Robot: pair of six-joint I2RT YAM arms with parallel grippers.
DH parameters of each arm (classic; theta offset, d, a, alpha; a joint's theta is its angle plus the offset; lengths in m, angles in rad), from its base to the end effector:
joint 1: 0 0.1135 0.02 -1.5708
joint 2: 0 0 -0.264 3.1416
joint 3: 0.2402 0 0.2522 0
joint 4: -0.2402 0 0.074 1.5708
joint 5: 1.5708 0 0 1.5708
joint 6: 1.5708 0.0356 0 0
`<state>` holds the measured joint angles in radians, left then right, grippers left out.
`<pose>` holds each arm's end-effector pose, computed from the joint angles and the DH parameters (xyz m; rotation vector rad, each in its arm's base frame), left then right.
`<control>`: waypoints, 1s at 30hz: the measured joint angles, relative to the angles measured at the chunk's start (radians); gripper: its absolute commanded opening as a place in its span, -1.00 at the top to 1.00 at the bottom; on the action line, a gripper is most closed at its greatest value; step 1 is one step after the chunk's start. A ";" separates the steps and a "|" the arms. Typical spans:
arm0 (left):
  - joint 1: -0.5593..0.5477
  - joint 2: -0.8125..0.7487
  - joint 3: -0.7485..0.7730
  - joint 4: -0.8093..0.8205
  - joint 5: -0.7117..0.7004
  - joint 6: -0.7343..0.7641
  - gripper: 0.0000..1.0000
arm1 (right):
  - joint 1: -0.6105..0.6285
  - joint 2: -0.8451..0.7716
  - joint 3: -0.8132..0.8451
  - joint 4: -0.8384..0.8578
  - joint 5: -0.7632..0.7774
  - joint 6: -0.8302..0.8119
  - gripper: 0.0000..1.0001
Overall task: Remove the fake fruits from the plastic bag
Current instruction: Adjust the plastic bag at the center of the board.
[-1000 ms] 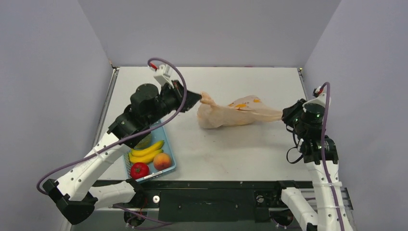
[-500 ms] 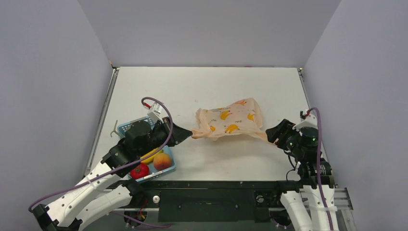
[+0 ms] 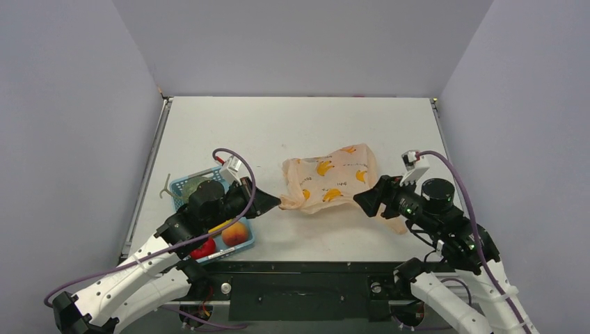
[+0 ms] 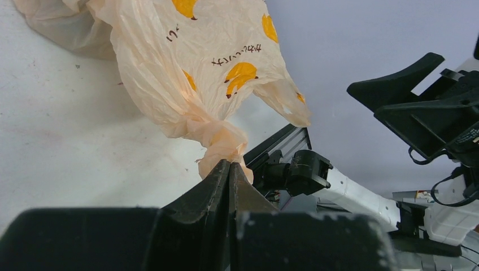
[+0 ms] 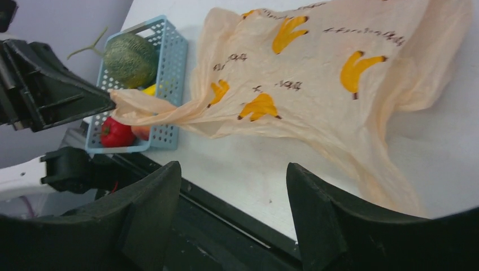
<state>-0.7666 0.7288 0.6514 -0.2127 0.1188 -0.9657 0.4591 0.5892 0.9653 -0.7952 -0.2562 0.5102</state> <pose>0.1244 -0.1256 0.2989 -0.1146 2.0722 -1.2568 0.0905 0.0548 0.3619 -0.1206 2.0812 0.8652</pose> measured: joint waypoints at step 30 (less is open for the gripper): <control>0.000 0.022 0.035 0.043 0.065 0.039 1.00 | 0.425 0.150 -0.565 0.726 0.566 0.926 -0.33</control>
<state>-0.7670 0.7509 0.6865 -0.1692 0.1837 -0.9268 0.8845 0.7395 0.4000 -0.0696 0.3096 1.4364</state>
